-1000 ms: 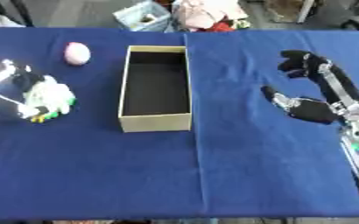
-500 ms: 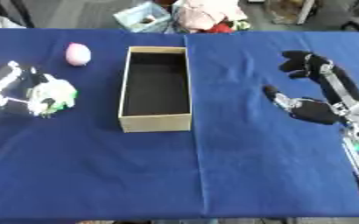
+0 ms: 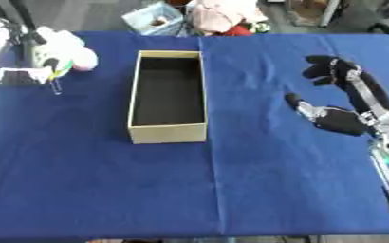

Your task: Pick up objects on the table and place them in the box.

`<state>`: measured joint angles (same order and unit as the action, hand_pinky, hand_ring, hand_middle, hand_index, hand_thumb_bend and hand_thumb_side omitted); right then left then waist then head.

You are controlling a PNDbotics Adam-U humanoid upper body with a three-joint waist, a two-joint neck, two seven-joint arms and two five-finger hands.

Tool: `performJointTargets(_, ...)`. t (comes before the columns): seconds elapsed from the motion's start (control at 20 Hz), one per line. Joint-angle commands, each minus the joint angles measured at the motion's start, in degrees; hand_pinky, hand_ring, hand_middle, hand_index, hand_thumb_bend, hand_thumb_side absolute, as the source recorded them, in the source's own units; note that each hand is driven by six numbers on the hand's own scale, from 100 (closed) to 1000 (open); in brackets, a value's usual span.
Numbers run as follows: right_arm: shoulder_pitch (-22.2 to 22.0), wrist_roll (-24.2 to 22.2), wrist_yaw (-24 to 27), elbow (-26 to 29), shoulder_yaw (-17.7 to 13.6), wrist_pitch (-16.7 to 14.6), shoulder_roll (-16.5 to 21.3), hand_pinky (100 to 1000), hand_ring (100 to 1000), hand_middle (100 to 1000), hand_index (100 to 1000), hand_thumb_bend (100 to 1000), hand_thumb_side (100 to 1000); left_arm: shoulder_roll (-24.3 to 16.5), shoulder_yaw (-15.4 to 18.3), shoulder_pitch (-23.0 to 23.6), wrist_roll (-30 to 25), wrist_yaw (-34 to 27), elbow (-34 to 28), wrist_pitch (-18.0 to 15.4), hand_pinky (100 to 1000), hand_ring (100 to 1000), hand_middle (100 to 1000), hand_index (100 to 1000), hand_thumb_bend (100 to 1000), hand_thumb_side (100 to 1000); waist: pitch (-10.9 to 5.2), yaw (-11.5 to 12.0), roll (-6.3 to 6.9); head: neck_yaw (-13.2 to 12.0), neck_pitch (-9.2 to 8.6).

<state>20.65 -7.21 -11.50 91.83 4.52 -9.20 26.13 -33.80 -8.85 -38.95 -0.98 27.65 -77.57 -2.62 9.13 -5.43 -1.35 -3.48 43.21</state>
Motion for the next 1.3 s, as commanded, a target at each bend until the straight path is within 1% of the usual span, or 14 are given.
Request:
performJointTargets(0.05,1.0,-0.4,0.4,0.4,0.0,-0.1,0.8,736,767,661,864,445,392,-0.7,-1.8,-4.0,-1.7,0.2,-0.2,-1.1,499,287,289,444,279,100,-1.02,-0.4,0.03,-0.4,-0.39)
performJointTargets(0.15,1.2,-0.7,0.5,0.4,0.3,-0.2,0.7,735,767,661,864,444,393,0.7,-3.4,-6.7,-2.9,1.5,0.9,-2.3,501,292,294,448,277,100,-0.87,-1.1,0.01,-0.6,-0.65)
performJointTargets(0.2,1.4,-0.8,0.6,0.4,0.5,-0.2,0.6,735,766,661,864,445,394,1.5,-4.1,-8.0,-3.5,2.1,1.6,-3.0,502,293,295,448,317,100,-0.79,-1.4,0.02,-0.7,-0.79)
performJointTargets(0.25,1.5,-1.0,0.7,0.3,0.7,-0.2,0.6,735,766,661,864,445,395,2.3,-4.7,-9.0,-3.9,2.8,2.3,-3.6,503,295,297,449,276,100,-0.72,-1.7,0.02,-0.7,-0.89)
performJointTargets(0.5,2.2,-2.4,1.3,0.1,2.2,-0.5,0.4,735,767,660,863,443,402,6.7,-7.8,-13.3,-6.2,6.7,6.3,-7.5,510,306,306,455,277,100,-0.31,-3.4,0.21,-1.2,-1.32)
performJointTargets(0.6,2.5,-2.9,1.5,0.0,2.7,-0.6,0.3,734,767,660,863,443,404,8.0,-9.2,-14.4,-7.4,8.8,7.7,-9.4,517,319,319,465,295,100,-0.15,-3.9,0.33,-1.3,-1.49)
performJointTargets(0.75,2.6,-3.5,1.8,-0.1,3.1,-0.7,0.2,734,767,660,863,442,406,9.9,-10.4,-14.8,-9.6,11.5,10.1,-11.7,523,331,330,473,322,100,0.06,-4.4,0.39,-1.3,-1.71)
performJointTargets(0.9,2.6,-3.6,1.9,-0.2,3.2,-0.7,0.2,734,767,659,859,441,407,11.0,-11.5,-14.5,-13.6,13.1,12.2,-14.1,549,388,384,516,412,100,0.22,-4.7,0.44,-1.1,-1.73)
performJointTargets(0.95,2.6,-3.6,1.9,-0.3,3.2,-0.7,0.2,734,767,659,859,442,408,11.3,-11.6,-14.3,-15.3,13.2,12.9,-14.8,550,390,387,518,416,100,0.26,-4.7,0.43,-1.1,-1.72)
performJointTargets(1.0,2.5,-3.7,1.9,-0.3,3.3,-0.7,0.3,734,767,659,861,440,410,11.7,-11.5,-14.2,-16.7,13.1,13.5,-15.3,553,396,393,523,443,100,0.3,-4.7,0.43,-1.0,-1.75)
performJointTargets(1.05,2.5,-3.8,2.0,-0.3,3.3,-0.7,0.3,734,767,659,861,440,410,11.9,-11.4,-14.1,-18.1,12.7,14.1,-15.6,556,402,400,529,458,100,0.33,-4.8,0.41,-0.9,-1.77)
performJointTargets(1.1,2.4,-3.9,2.0,-0.4,3.4,-0.7,0.3,734,767,659,859,439,411,12.1,-11.2,-14.0,-19.1,12.3,14.4,-15.9,561,416,416,543,492,100,0.34,-4.8,0.39,-0.9,-1.85)
performJointTargets(1.15,2.4,-3.9,2.1,-0.4,3.4,-0.7,0.3,734,767,659,860,439,410,12.1,-11.0,-14.0,-19.8,12.1,14.5,-16.0,563,420,419,545,499,100,0.35,-4.8,0.37,-1.0,-1.97)
performJointTargets(1.3,2.4,-3.6,2.1,-0.4,3.1,-0.7,0.3,734,767,659,860,438,409,11.5,-10.0,-14.0,-19.8,11.1,13.6,-15.8,568,432,436,565,535,100,0.3,-4.7,0.31,-0.7,-2.16)
